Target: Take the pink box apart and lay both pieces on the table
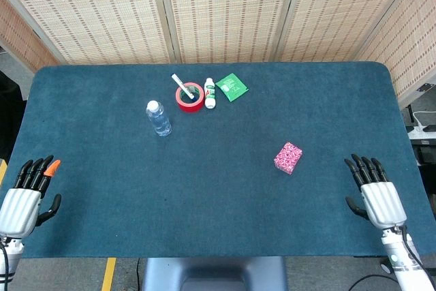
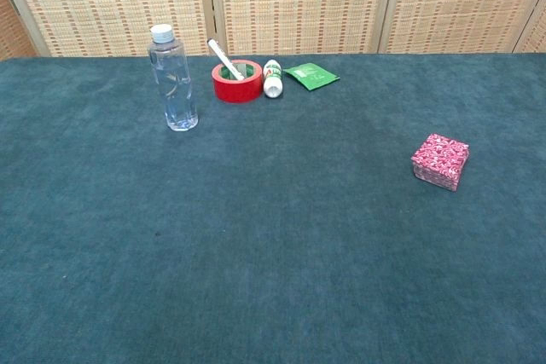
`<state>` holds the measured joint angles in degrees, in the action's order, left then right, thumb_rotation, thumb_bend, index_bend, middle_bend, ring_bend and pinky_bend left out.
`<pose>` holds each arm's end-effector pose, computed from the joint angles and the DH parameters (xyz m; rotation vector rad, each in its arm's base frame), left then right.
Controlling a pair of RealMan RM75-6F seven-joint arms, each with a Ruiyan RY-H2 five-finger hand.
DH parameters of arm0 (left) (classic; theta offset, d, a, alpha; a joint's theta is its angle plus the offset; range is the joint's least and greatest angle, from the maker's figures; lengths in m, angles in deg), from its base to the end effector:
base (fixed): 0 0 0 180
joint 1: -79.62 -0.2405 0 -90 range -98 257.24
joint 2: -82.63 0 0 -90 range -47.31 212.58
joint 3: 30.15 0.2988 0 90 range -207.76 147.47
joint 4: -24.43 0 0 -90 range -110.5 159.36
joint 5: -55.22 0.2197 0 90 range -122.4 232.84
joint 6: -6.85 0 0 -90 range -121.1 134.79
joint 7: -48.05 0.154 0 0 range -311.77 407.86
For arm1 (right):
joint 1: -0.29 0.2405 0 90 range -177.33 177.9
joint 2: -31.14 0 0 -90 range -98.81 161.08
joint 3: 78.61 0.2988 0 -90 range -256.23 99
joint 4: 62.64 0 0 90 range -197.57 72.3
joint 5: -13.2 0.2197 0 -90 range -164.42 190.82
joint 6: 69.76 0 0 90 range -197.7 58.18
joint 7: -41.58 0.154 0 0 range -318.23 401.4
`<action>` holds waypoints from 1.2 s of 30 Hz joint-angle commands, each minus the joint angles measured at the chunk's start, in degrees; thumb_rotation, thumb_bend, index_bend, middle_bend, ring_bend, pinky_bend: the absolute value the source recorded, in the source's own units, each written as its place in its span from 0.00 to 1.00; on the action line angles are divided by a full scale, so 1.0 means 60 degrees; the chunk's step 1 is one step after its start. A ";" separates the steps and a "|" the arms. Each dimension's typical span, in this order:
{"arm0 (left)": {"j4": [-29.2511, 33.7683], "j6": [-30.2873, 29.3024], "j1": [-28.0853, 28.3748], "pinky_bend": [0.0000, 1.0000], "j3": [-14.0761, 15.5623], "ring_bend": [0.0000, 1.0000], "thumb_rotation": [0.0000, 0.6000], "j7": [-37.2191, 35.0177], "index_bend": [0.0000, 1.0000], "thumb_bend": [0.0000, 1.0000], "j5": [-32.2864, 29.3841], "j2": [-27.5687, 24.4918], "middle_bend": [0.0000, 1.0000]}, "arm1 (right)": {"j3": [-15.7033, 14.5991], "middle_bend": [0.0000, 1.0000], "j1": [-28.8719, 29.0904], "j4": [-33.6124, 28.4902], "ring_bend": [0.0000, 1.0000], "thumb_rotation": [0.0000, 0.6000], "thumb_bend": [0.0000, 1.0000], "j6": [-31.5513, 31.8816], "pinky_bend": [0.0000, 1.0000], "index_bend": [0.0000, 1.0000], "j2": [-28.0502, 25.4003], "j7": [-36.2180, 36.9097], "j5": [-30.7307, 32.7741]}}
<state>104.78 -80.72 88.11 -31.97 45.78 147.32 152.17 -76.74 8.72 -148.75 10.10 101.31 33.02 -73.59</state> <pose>-0.3588 0.2161 0.1511 -1.5110 -0.7432 -0.9630 -0.3589 -0.2142 0.1241 1.5398 -0.8130 0.7779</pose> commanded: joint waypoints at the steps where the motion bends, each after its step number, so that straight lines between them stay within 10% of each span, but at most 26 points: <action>1: 0.0145 0.0053 0.0014 0.05 0.0041 0.00 1.00 0.0086 0.00 0.48 -0.0031 -0.0086 0.00 | 0.0055 0.00 0.0024 -0.0053 0.00 1.00 0.27 -0.0091 0.00 0.00 -0.0013 -0.0112 0.0122; 25: 0.0252 0.0674 0.0347 0.05 -0.0182 0.00 1.00 0.0565 0.00 0.47 -0.0583 0.0069 0.00 | -0.0299 0.12 0.4289 0.4654 0.00 1.00 0.27 -0.4255 0.00 0.14 0.1231 0.1995 -0.2085; 36: 0.0319 0.0771 0.0375 0.05 -0.0211 0.00 1.00 0.0616 0.00 0.48 -0.0735 0.0032 0.00 | -0.0614 0.13 0.5007 0.5593 0.00 1.00 0.27 -0.4580 0.00 0.15 0.2174 0.1819 -0.2251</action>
<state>106.70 -76.11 90.35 -33.24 49.50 142.93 152.38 -80.22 38.50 -115.38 -17.19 114.14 44.19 -87.01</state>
